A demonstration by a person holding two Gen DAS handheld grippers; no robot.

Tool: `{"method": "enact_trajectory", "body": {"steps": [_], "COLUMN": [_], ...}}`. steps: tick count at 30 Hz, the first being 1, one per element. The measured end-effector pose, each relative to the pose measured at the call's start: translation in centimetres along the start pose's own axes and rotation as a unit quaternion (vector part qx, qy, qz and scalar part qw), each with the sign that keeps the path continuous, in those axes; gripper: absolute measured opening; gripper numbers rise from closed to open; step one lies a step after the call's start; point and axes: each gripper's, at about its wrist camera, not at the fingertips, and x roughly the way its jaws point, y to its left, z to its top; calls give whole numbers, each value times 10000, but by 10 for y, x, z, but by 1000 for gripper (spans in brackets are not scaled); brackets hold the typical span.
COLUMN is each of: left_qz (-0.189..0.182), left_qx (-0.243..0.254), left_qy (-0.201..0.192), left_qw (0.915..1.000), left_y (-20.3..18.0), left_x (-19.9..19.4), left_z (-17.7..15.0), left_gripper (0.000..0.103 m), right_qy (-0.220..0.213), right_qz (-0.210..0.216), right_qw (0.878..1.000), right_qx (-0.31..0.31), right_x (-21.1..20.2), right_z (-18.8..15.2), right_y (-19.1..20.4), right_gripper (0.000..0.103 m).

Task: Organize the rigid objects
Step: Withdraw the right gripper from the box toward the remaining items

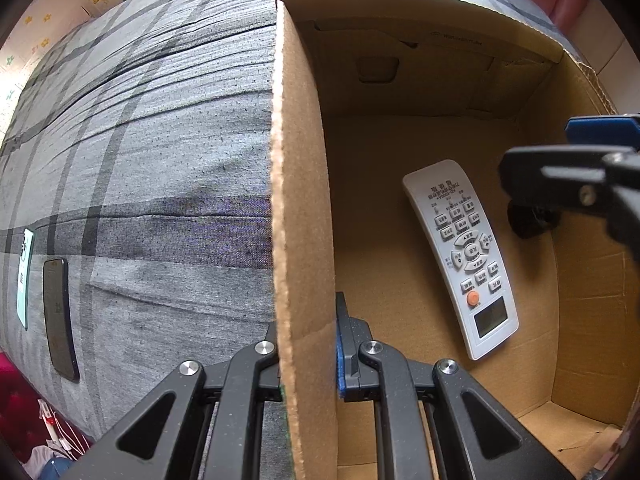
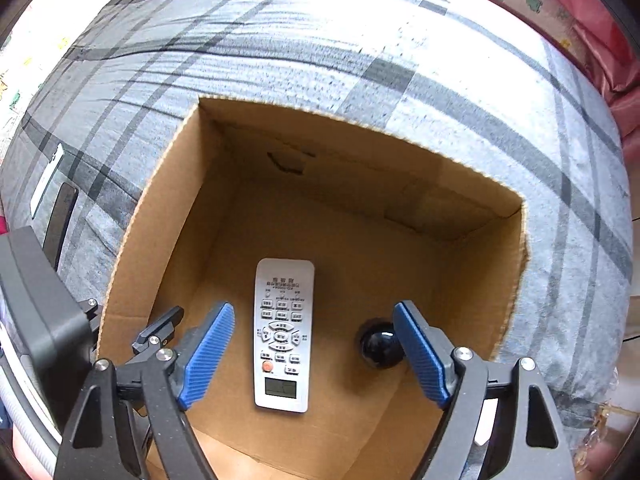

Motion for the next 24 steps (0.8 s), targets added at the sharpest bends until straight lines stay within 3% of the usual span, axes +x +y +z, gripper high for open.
{"method": "enact_trajectory", "body": {"steps": [9,24], "left_qz": [96,181], "left_qx": [52,67], "left_qy": [0,-15], "left_qw": [9999,9998], "left_y": [-4,-15], "left_x": [-2,-5], "left_z": [1,0], "left_gripper": [13,13], "right_qy": [-340,-636], "right_qz": [1,-235], "right_qw": [9994,9976], "right_qx": [43,127], "right_x": [-23,-60], "right_z": [-2,-28], "right_y": [-15,-51], "right_gripper": [102,102]}}
